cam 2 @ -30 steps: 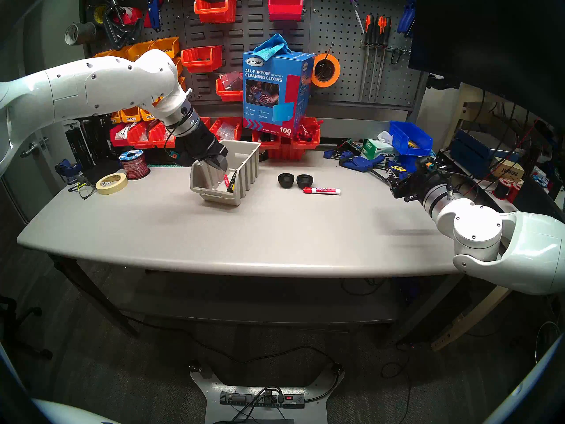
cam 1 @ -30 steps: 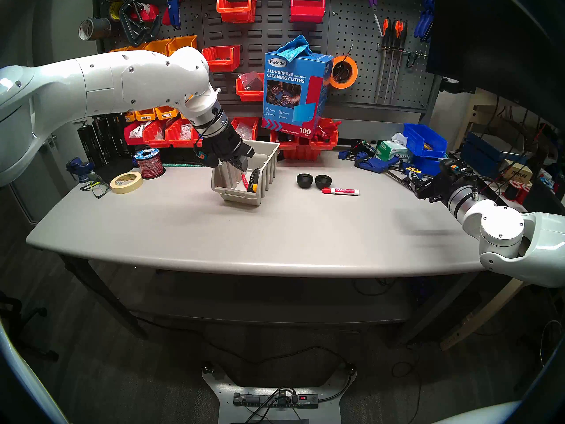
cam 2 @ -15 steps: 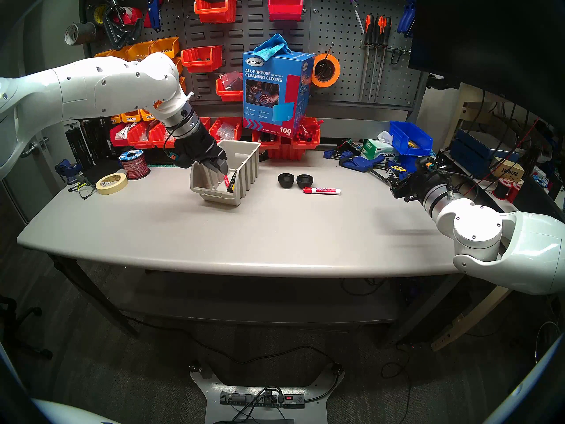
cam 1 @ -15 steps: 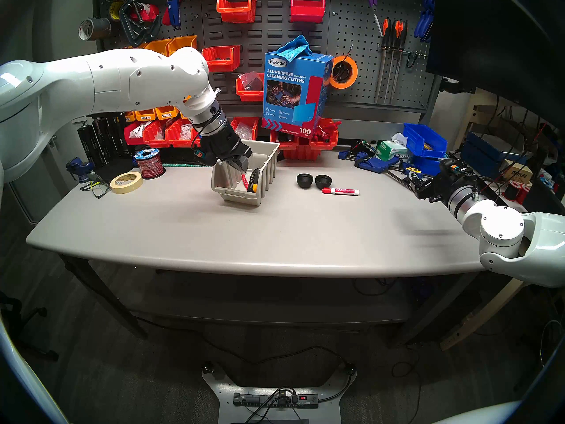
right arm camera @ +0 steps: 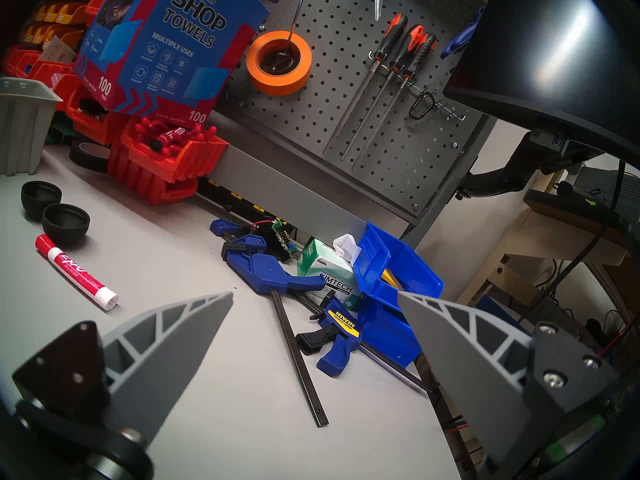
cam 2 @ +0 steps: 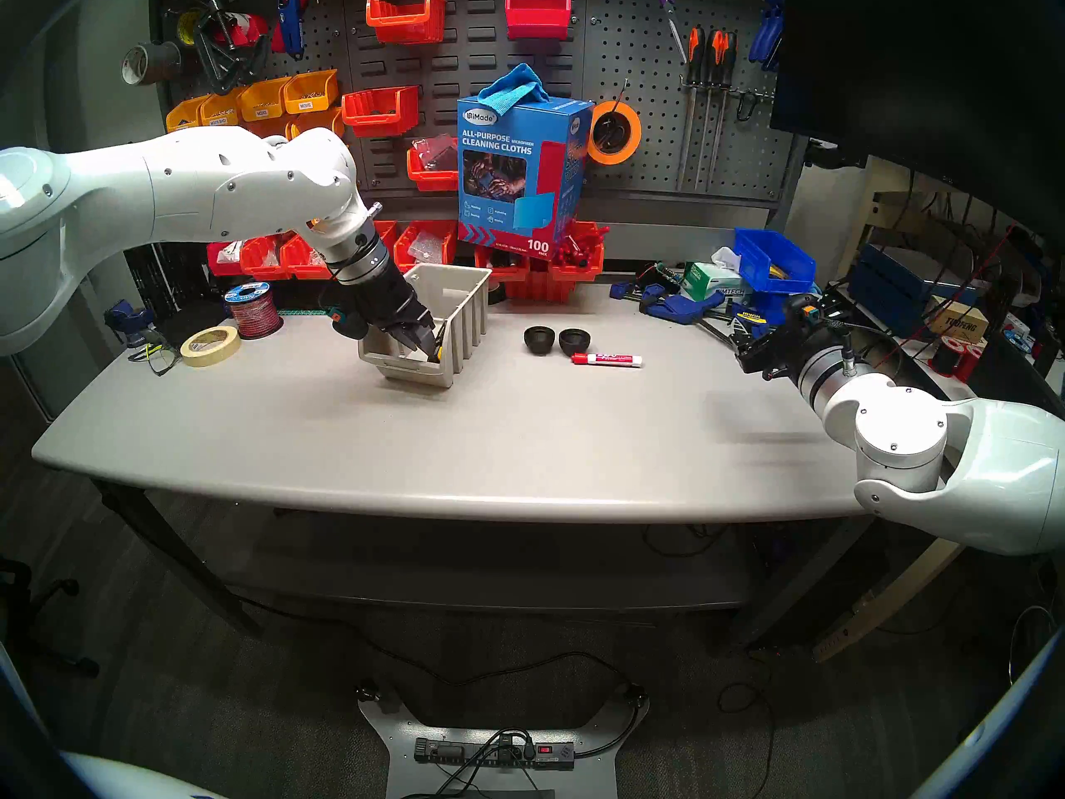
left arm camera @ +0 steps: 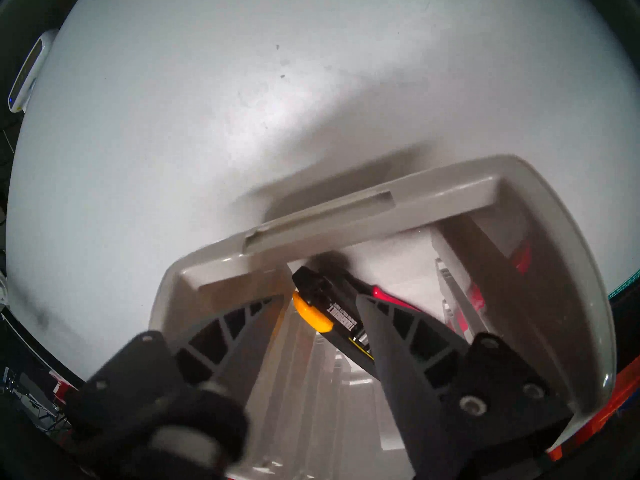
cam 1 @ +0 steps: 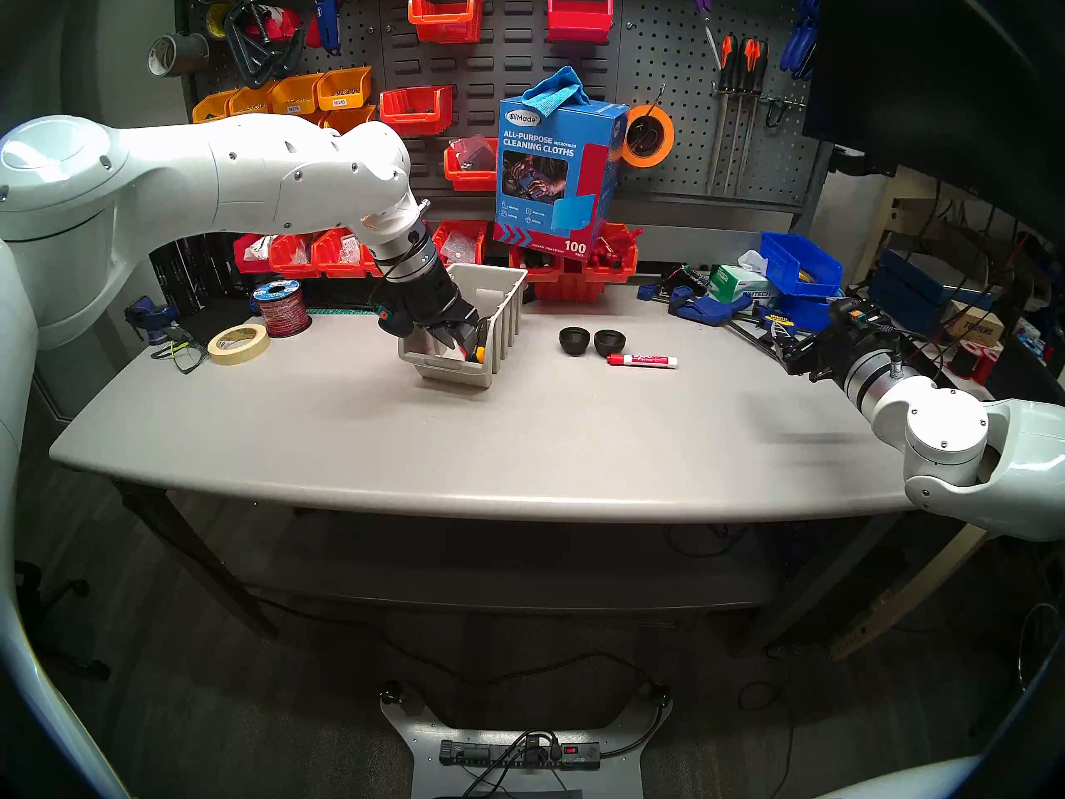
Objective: Take out tools from the storage box
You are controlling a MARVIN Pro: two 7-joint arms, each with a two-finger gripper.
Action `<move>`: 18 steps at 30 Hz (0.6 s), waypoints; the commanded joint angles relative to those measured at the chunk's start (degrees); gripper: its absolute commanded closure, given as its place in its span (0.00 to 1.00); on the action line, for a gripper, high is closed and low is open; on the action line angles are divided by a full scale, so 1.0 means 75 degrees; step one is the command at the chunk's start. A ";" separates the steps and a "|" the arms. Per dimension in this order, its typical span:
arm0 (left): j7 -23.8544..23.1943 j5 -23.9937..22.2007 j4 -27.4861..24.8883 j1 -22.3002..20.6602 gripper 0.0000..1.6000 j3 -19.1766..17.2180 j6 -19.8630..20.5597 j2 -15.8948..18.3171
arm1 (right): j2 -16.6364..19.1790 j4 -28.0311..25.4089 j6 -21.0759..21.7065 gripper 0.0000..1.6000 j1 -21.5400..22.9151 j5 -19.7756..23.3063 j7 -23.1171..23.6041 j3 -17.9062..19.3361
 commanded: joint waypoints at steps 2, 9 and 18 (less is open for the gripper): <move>0.0632 0.0286 0.0540 0.0040 0.26 0.0019 0.0249 -0.0296 | -0.0010 0.0017 -0.0026 0.00 0.0123 0.0017 -0.0032 0.0055; 0.1169 0.0546 0.0911 0.0148 0.20 0.0109 0.0483 -0.0430 | -0.0017 0.0016 -0.0035 0.00 0.0135 0.0021 -0.0035 0.0040; 0.1943 0.0933 0.1442 0.0387 0.13 0.0265 0.0880 -0.0724 | -0.0027 0.0015 -0.0049 0.00 0.0158 0.0026 -0.0042 0.0015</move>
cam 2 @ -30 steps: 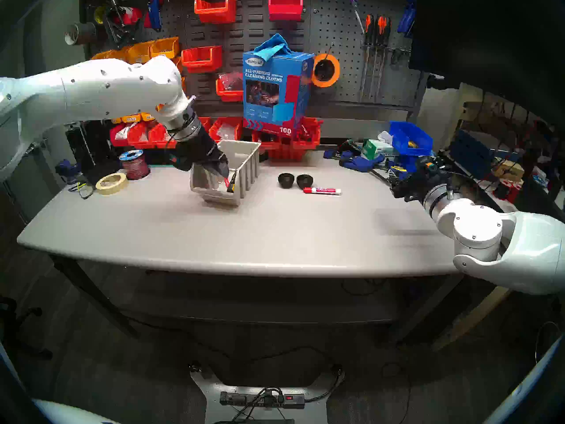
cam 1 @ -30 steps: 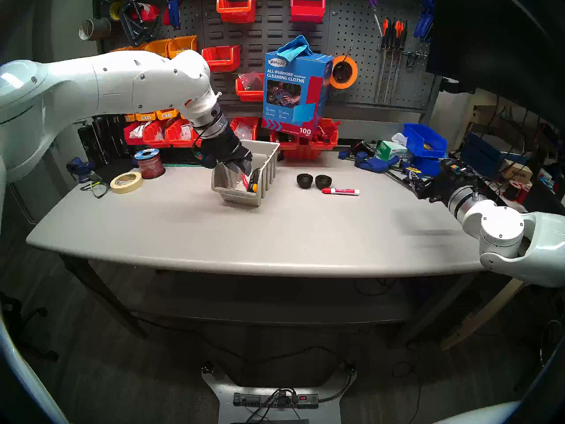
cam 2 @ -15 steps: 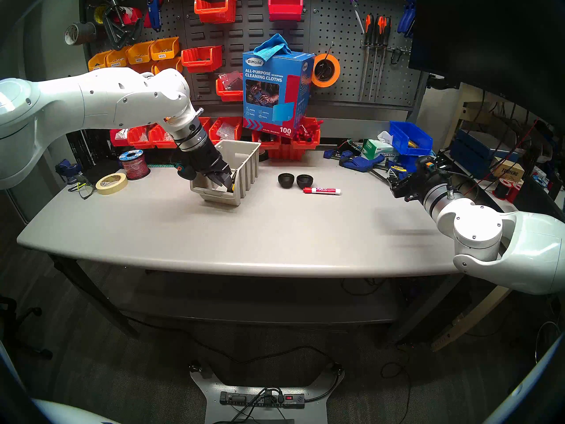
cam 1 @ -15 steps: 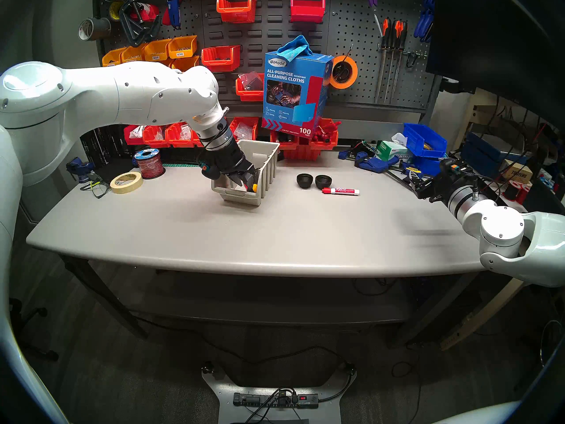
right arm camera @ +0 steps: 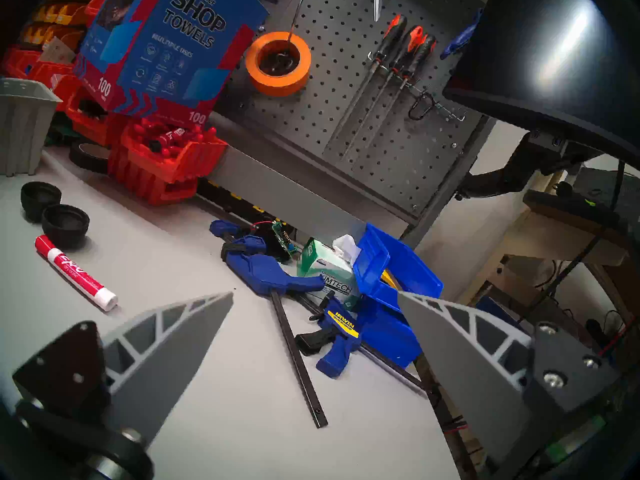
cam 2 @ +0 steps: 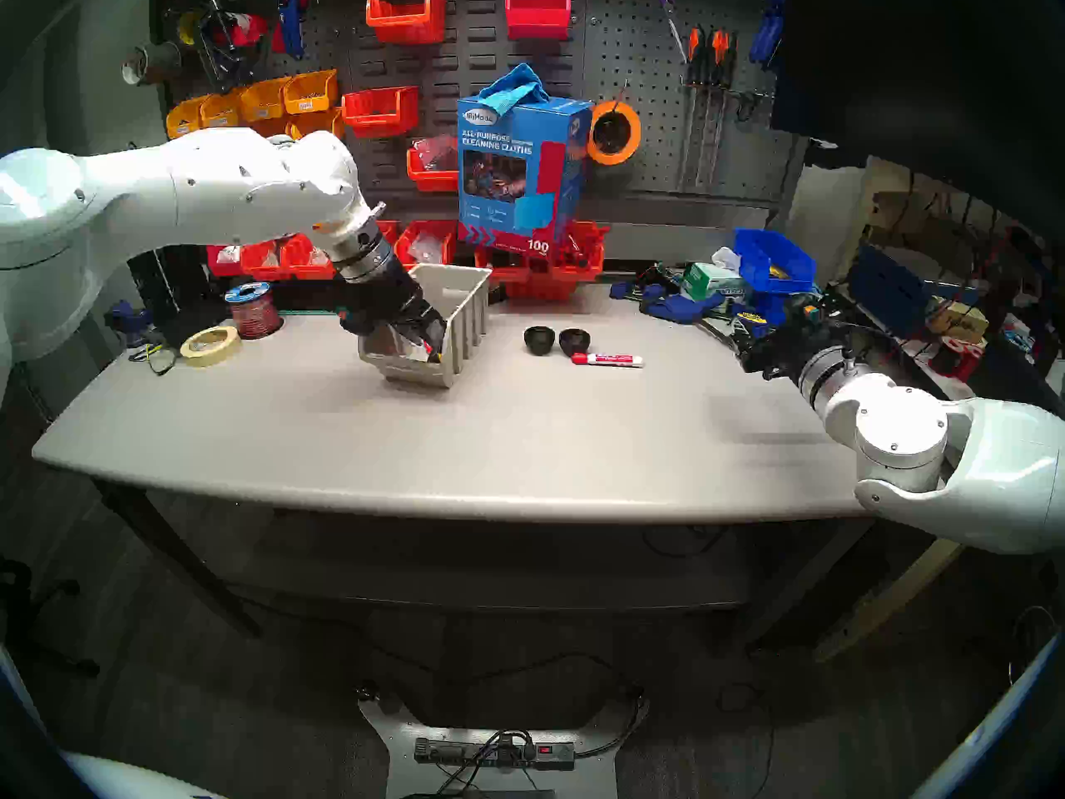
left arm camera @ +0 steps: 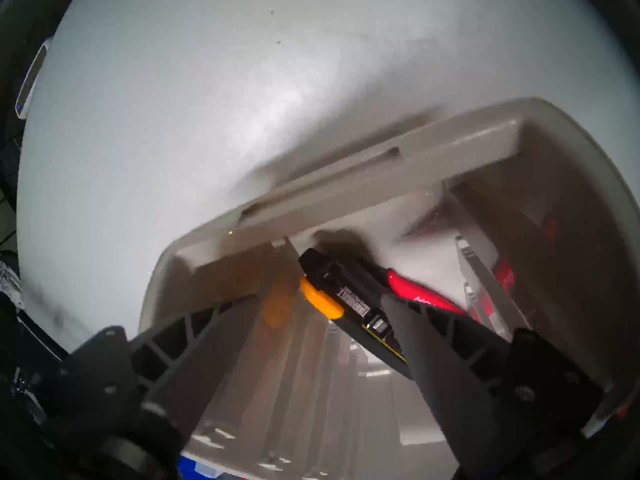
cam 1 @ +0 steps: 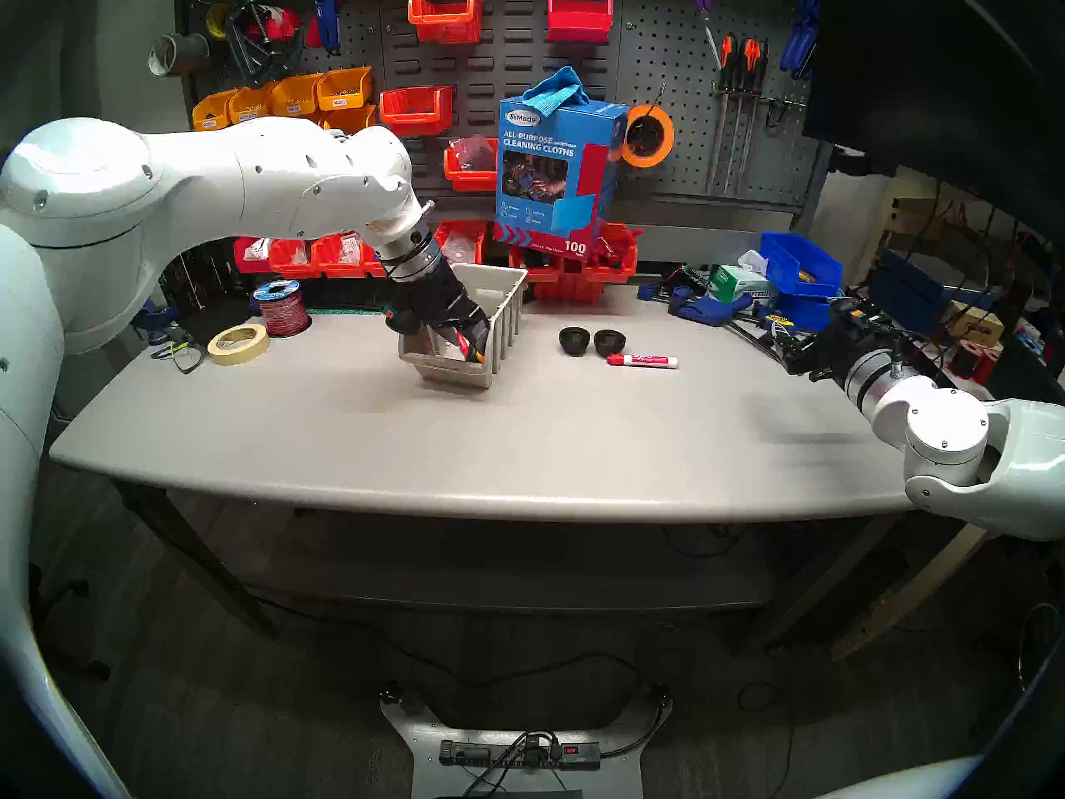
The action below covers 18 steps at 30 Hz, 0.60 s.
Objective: Take out tools from the storage box
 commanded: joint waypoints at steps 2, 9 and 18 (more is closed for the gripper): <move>0.0634 0.0300 0.0522 0.0129 0.13 0.0080 0.0386 -0.0354 | -0.0011 0.0013 -0.0025 0.00 0.0132 0.0023 -0.0032 0.0047; 0.1215 0.0578 0.0904 0.0255 0.13 0.0201 0.0658 -0.0572 | -0.0019 0.0012 -0.0035 0.00 0.0152 0.0028 -0.0035 0.0025; 0.1987 0.1009 0.1456 0.0381 0.11 0.0459 0.1039 -0.0869 | -0.0032 0.0009 -0.0049 0.00 0.0183 0.0035 -0.0040 -0.0012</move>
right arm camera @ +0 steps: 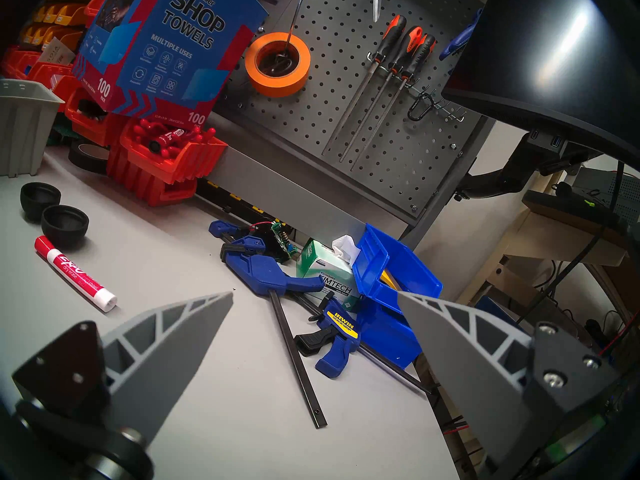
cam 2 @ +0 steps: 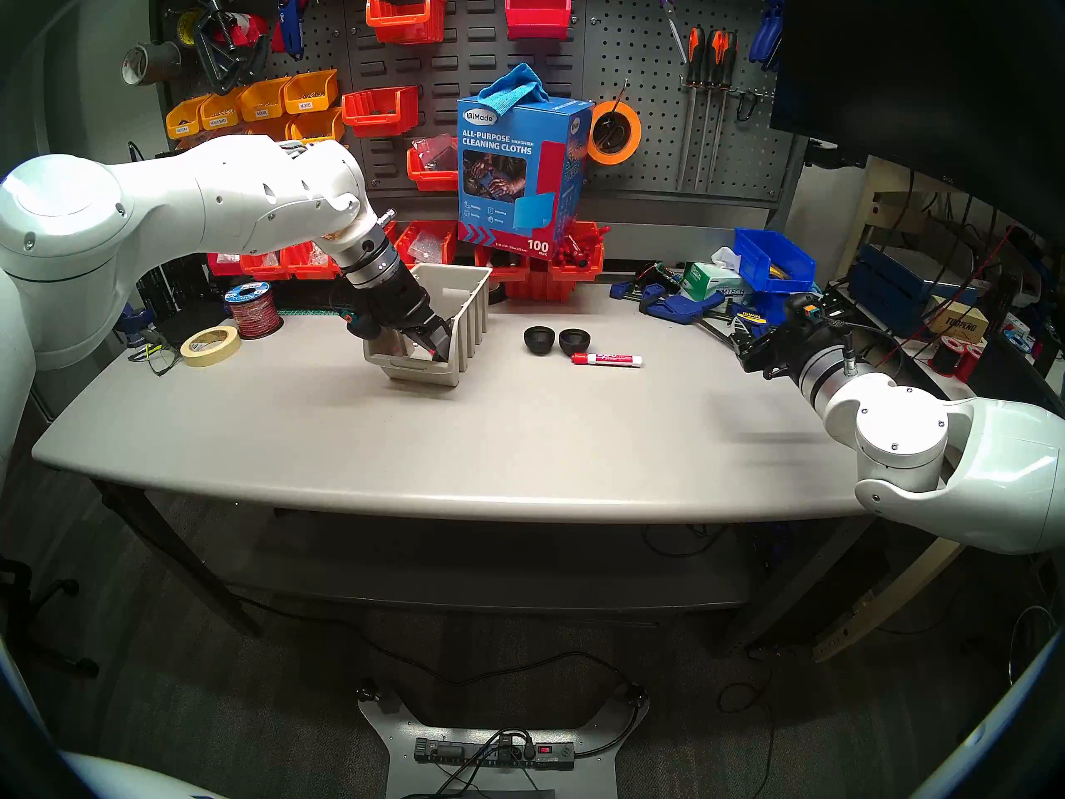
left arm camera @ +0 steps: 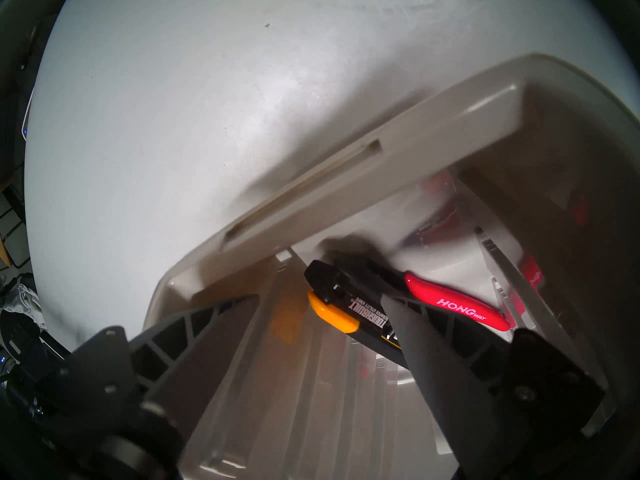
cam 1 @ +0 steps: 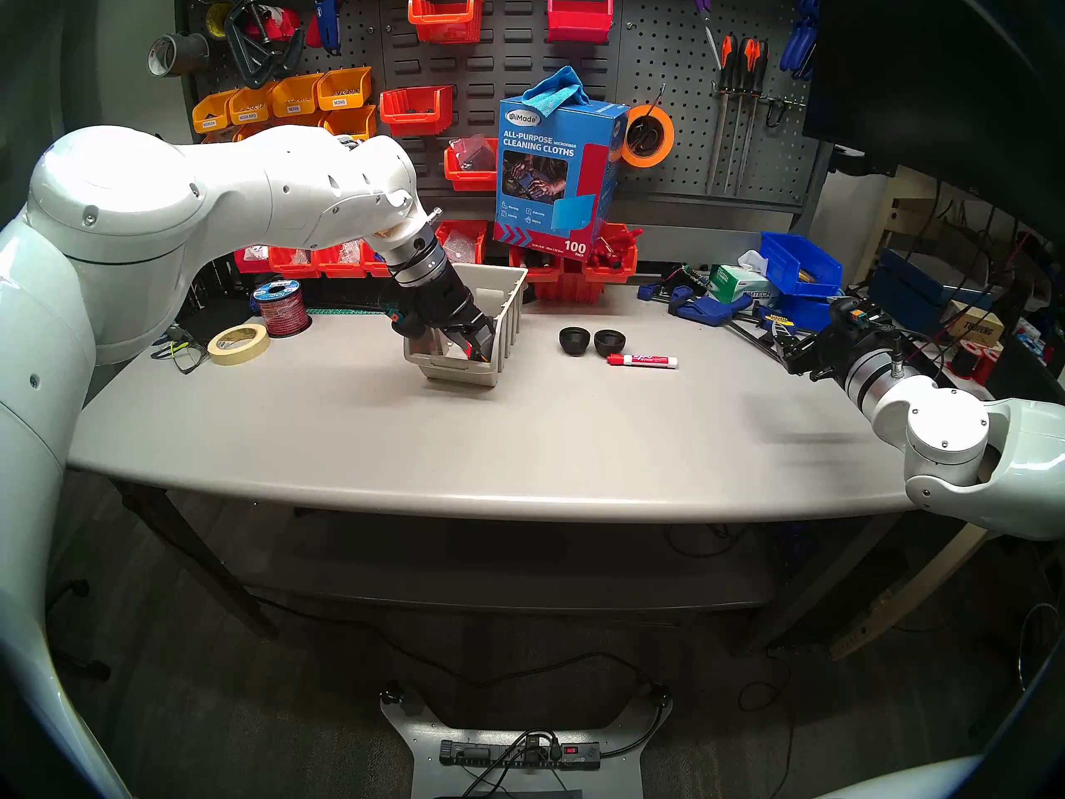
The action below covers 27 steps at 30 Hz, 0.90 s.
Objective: Take out tools from the storage box
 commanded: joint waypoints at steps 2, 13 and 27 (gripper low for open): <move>0.0569 0.0333 0.0517 -0.0020 0.09 0.0169 0.0335 -0.0360 | -0.0014 0.0008 -0.0023 0.00 0.0138 0.0029 -0.0031 0.0039; 0.1338 0.0627 0.1317 0.0044 0.00 0.0394 0.0603 -0.0667 | -0.0032 0.0004 -0.0040 0.00 0.0185 0.0043 -0.0037 -0.0014; 0.1835 0.0768 0.1896 -0.0083 0.00 0.0394 0.0799 -0.0689 | -0.0070 -0.0004 -0.0064 0.00 0.0239 0.0092 -0.0043 -0.0080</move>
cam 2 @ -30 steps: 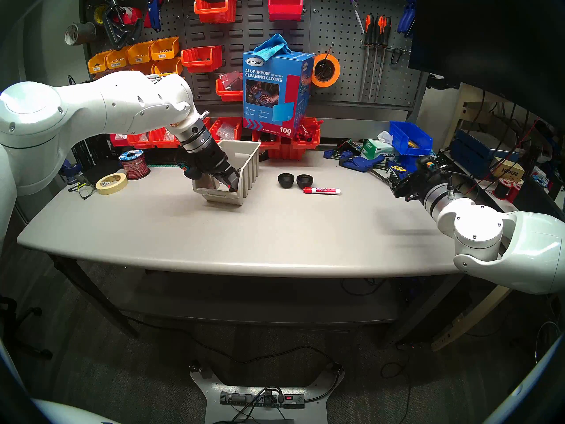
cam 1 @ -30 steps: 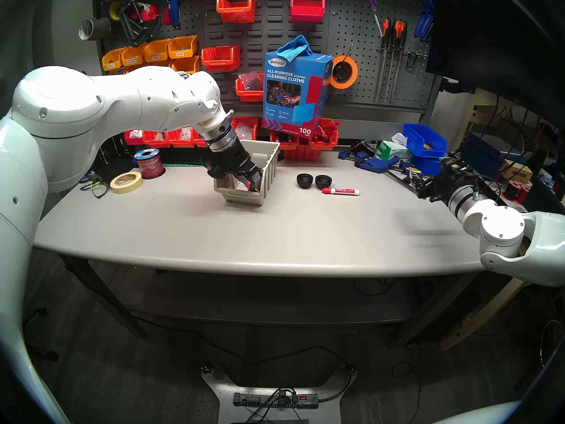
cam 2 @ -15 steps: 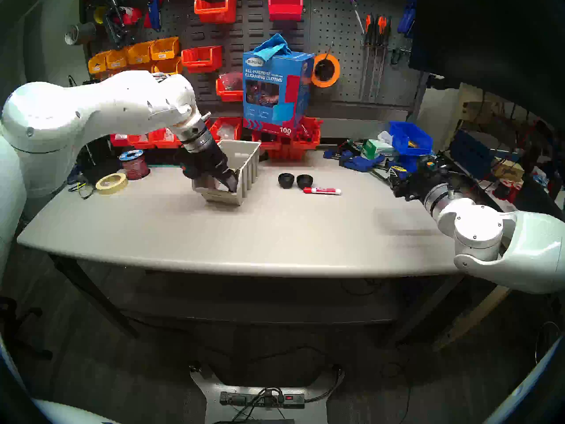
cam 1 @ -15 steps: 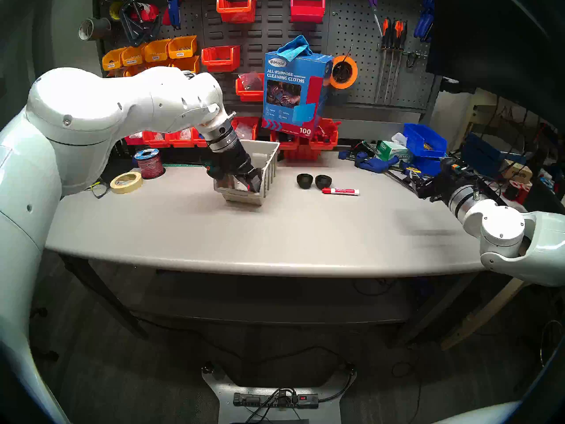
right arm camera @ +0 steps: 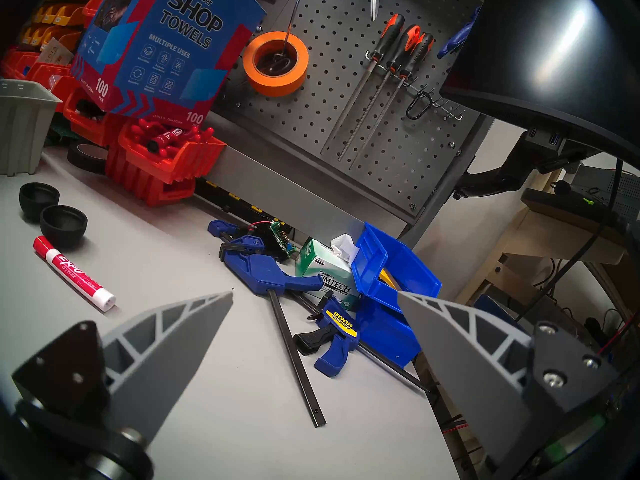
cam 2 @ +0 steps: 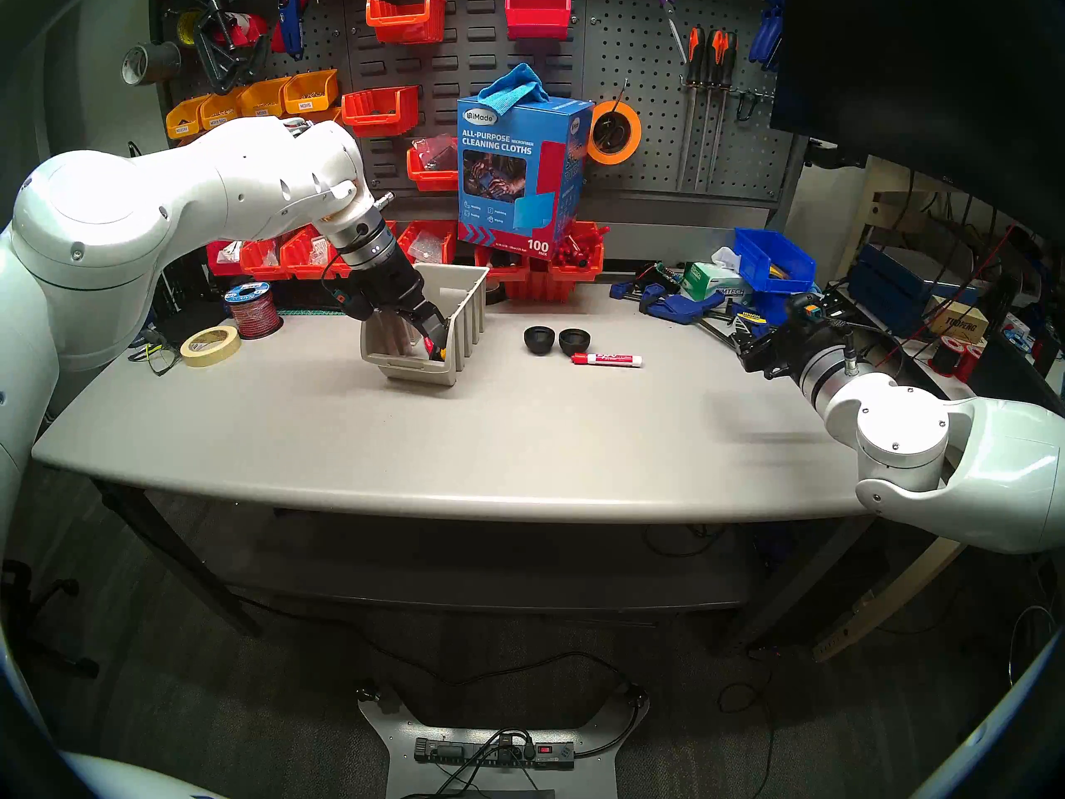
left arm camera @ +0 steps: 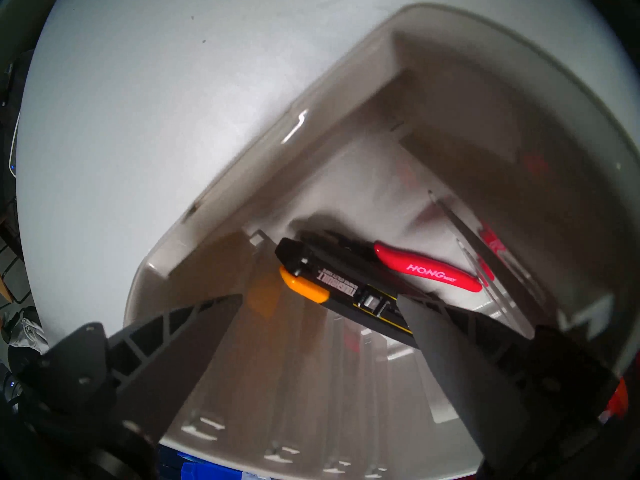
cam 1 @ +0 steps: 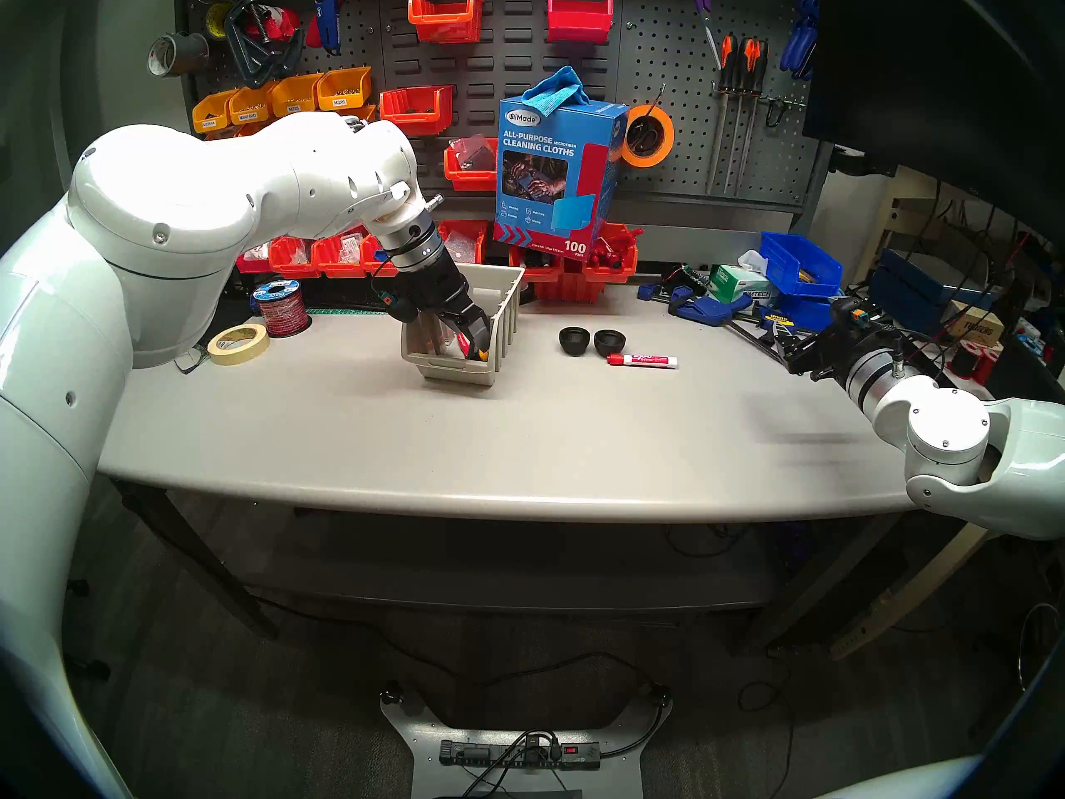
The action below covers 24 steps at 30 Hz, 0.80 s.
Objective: Take out tools from the storage box
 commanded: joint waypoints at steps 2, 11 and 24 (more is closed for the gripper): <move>0.0645 0.0008 0.0370 -0.0201 0.00 -0.0032 0.0082 -0.0070 | -0.0030 -0.0003 -0.0025 0.00 0.0147 0.0028 -0.0027 0.0031; 0.0610 0.0064 0.0633 0.0002 0.00 -0.0067 0.0126 -0.0250 | -0.0062 -0.0008 -0.0042 0.00 0.0186 0.0059 -0.0030 -0.0019; 0.0607 0.0112 0.0825 0.0385 0.00 -0.0036 0.0116 -0.0448 | -0.0109 -0.0015 -0.0069 0.00 0.0241 0.0098 -0.0035 -0.0092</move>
